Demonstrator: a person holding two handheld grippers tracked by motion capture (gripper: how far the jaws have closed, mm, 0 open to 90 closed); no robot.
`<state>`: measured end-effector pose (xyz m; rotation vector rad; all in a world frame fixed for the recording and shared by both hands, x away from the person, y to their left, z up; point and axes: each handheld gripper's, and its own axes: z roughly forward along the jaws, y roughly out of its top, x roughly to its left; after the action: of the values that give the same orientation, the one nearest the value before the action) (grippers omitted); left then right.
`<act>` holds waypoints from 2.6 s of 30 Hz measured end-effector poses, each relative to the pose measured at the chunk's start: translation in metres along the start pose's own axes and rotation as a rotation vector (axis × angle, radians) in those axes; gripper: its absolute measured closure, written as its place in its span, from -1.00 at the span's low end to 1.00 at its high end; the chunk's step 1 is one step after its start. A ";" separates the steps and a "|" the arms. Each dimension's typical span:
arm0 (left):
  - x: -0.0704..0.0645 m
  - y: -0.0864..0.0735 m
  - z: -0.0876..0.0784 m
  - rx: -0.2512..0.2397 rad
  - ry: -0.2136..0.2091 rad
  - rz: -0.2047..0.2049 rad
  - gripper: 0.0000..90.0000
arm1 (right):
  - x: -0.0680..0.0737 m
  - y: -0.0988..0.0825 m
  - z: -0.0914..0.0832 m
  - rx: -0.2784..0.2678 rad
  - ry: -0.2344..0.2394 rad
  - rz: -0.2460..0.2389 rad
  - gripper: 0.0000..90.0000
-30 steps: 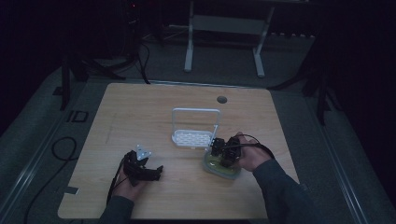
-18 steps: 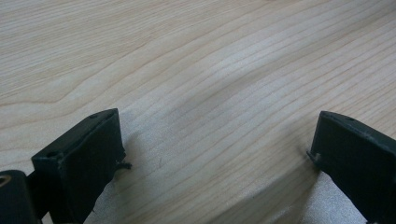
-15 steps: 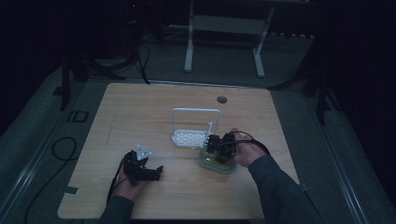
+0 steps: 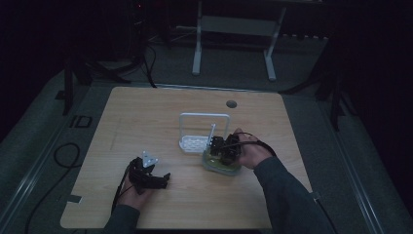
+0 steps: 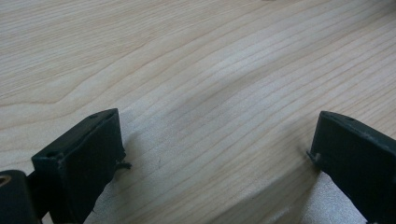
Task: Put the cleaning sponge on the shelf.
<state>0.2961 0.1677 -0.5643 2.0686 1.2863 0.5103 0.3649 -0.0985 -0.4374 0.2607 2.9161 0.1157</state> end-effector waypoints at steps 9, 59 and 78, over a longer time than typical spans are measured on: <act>0.000 0.000 0.000 0.001 0.000 0.000 -0.94 | -0.005 0.010 -0.002 -0.009 -0.021 -0.039 0.59; 0.000 0.000 0.000 0.001 0.000 0.002 -0.94 | -0.019 0.038 -0.009 -0.036 -0.129 -0.131 0.60; 0.000 0.000 0.000 0.002 0.000 0.003 -0.94 | -0.022 0.056 0.003 -0.019 -0.145 -0.181 0.60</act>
<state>0.2962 0.1677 -0.5642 2.0721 1.2846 0.5098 0.3958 -0.0473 -0.4300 0.0006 2.7767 0.0917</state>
